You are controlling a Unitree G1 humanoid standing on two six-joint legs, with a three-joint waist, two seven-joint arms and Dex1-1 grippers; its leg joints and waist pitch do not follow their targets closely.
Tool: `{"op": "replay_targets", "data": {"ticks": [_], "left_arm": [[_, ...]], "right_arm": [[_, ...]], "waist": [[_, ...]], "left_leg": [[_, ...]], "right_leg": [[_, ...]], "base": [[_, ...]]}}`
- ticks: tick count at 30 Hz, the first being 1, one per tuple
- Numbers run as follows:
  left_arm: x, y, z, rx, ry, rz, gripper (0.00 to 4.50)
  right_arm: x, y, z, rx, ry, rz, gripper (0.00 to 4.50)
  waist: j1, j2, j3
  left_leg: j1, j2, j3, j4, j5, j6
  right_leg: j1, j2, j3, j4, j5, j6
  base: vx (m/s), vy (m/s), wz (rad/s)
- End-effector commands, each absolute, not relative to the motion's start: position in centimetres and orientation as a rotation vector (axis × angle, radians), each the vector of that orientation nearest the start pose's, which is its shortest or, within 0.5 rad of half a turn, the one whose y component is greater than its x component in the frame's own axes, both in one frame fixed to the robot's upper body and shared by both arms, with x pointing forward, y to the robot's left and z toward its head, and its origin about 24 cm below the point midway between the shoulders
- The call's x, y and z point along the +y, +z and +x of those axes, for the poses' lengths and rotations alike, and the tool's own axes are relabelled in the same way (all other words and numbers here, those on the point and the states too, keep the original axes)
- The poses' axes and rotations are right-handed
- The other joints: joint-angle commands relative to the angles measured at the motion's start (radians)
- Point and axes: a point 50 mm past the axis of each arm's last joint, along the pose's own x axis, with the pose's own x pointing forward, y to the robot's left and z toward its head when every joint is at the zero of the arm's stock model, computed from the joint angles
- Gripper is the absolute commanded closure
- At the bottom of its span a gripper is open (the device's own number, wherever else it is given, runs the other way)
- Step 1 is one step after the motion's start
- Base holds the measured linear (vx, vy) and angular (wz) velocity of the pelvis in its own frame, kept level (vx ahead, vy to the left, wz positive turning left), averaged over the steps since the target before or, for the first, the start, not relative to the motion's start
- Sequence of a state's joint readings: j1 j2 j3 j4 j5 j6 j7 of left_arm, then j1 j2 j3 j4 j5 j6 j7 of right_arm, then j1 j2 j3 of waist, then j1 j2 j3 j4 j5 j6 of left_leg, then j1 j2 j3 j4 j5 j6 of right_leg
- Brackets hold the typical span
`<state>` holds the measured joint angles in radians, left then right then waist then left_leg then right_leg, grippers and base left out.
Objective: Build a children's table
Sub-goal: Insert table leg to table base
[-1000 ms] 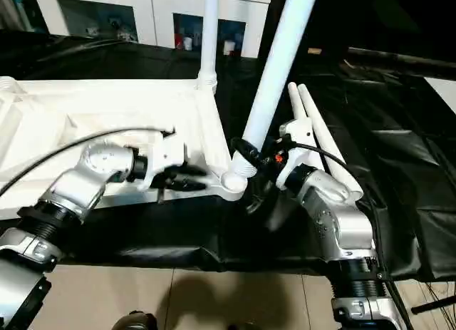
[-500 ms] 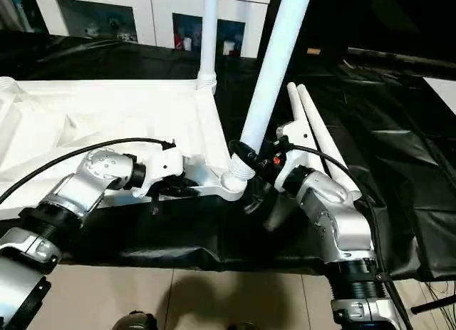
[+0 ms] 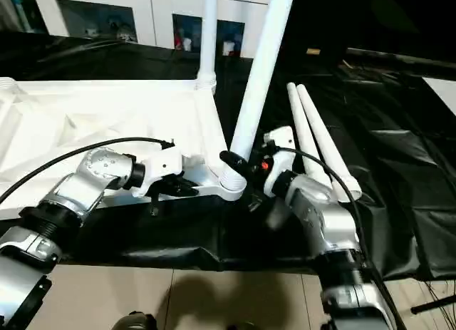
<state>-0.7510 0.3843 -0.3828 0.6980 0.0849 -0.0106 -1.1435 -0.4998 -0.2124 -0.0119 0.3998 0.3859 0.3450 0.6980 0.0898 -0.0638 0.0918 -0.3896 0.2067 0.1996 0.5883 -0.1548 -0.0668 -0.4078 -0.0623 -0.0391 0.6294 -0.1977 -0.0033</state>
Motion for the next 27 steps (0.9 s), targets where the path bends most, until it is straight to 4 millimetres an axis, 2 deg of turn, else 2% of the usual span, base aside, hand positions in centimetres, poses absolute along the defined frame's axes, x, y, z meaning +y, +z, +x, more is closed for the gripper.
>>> {"op": "replay_targets", "data": {"ticks": [1, 6, 9, 13, 16, 22, 27], "left_arm": [[12.2, 7.2, 33.9, 0.408, -1.338, 0.662, 4.5], [12.2, 7.3, 34.0, 0.397, -1.323, 0.665, 4.5], [12.3, 7.3, 34.1, 0.39, -1.312, 0.66, 4.5], [12.3, 7.4, 34.2, 0.381, -1.301, 0.66, 4.5], [12.4, 7.4, 34.2, 0.374, -1.292, 0.655, 4.5], [12.5, 7.4, 34.3, 0.366, -1.279, 0.655, 4.5], [12.5, 7.6, 34.5, 0.354, -1.269, 0.655, 4.5]], "right_arm": [[-13.8, 7.3, 33.2, 0.208, 0.754, 0.248, 2.64], [-14.1, 7.4, 33.3, 0.193, 0.755, 0.261, 2.64], [-14.6, 7.0, 33.0, 0.193, 0.745, 0.29, 2.64], [-15.4, 5.9, 32.5, 0.187, 0.711, 0.337, 2.64], [-15.7, 5.3, 32.1, 0.169, 0.685, 0.361, 2.64], [-15.6, 3.8, 31.0, 0.148, 0.67, 0.343, 2.64], [-15.5, 2.7, 30.3, 0.141, 0.644, 0.299, 2.64]], "waist": [[-0.001, 0.003, -0.063], [0.0, 0.002, -0.062], [0.0, 0.004, -0.062], [0.001, 0.009, -0.059], [0.003, 0.008, -0.059], [0.004, 0.014, -0.056], [0.004, 0.014, -0.053]], "left_leg": [[0.03, 0.03, -0.016, -0.074, -0.231, -0.004], [0.031, 0.031, -0.016, -0.076, -0.24, -0.007], [0.032, 0.032, -0.016, -0.076, -0.242, -0.005], [0.032, 0.033, -0.017, -0.079, -0.264, -0.009], [0.032, 0.033, -0.018, -0.08, -0.27, -0.008], [0.034, 0.034, -0.02, -0.085, -0.304, -0.015], [0.036, 0.035, -0.021, -0.091, -0.327, -0.017]], "right_leg": [[0.038, -0.081, 0.043, -0.08, -0.188, -0.213], [0.035, -0.082, 0.044, -0.085, -0.223, -0.197], [0.034, -0.082, 0.044, -0.085, -0.219, -0.199], [0.031, -0.083, 0.044, -0.089, -0.236, -0.199], [0.031, -0.083, 0.044, -0.089, -0.238, -0.199], [0.027, -0.085, 0.044, -0.096, -0.272, -0.194], [0.025, -0.085, 0.045, -0.104, -0.312, -0.183]], "base": [[0.0, 0.0, 0.0], [0.0, 0.0, 0.0], [0.0, 0.0, 0.0], [0.0, 0.0, 0.0], [0.0, 0.0, 0.0], [0.0, 0.0, 0.0], [0.0, 0.0, 0.0]]}}
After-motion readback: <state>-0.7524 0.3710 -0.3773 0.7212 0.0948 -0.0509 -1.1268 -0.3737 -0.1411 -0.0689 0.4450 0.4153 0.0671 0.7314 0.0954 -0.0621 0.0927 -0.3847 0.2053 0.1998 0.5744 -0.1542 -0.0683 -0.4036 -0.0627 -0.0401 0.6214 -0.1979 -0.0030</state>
